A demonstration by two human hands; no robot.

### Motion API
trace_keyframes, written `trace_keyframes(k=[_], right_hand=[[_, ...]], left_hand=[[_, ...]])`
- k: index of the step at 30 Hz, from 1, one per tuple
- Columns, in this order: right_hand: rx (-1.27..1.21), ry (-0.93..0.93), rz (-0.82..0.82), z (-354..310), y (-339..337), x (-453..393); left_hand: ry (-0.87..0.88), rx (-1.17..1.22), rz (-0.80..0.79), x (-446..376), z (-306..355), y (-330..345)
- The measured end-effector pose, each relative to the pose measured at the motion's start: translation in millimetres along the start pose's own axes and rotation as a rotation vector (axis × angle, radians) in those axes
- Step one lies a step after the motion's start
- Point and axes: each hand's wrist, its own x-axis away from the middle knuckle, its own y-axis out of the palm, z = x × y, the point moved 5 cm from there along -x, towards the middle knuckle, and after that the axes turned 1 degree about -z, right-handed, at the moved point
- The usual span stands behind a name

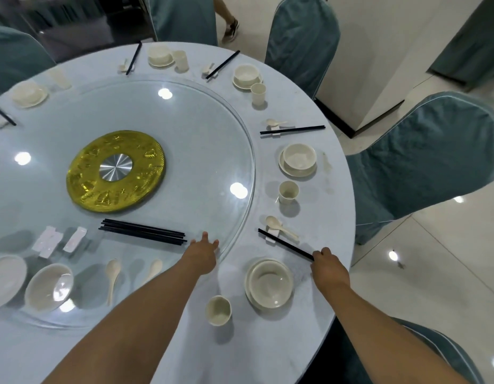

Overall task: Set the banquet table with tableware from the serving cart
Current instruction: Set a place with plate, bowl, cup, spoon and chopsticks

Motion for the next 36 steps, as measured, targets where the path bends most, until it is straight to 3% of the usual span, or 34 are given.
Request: trace_keyframes(k=[4,12,21,29,36], right_hand=[[-0.015,-0.053,0.041,-10.9,-16.8,15.3],[-0.086,-0.172,0.063,-45.2,-39.7,47.4],[-0.153,-0.286,0.103,-103.4,-33.7,117.3],[-0.123,-0.411,0.129,-152.8,8.0,220.6],[-0.182,-0.465,0.054,-197.2,61.3,315.3]], left_hand=[[0.009,0.249,0.125,26.0,-15.5,-2.0],[-0.143,0.602,0.326,112.5,-39.3,27.0],[-0.244,0.857,0.355,198.4,-53.1,93.7],[-0.3,0.909,0.308,307.9,-81.6,201.5],[-0.37,1.032,0.279,398.9,-103.9,305.7]])
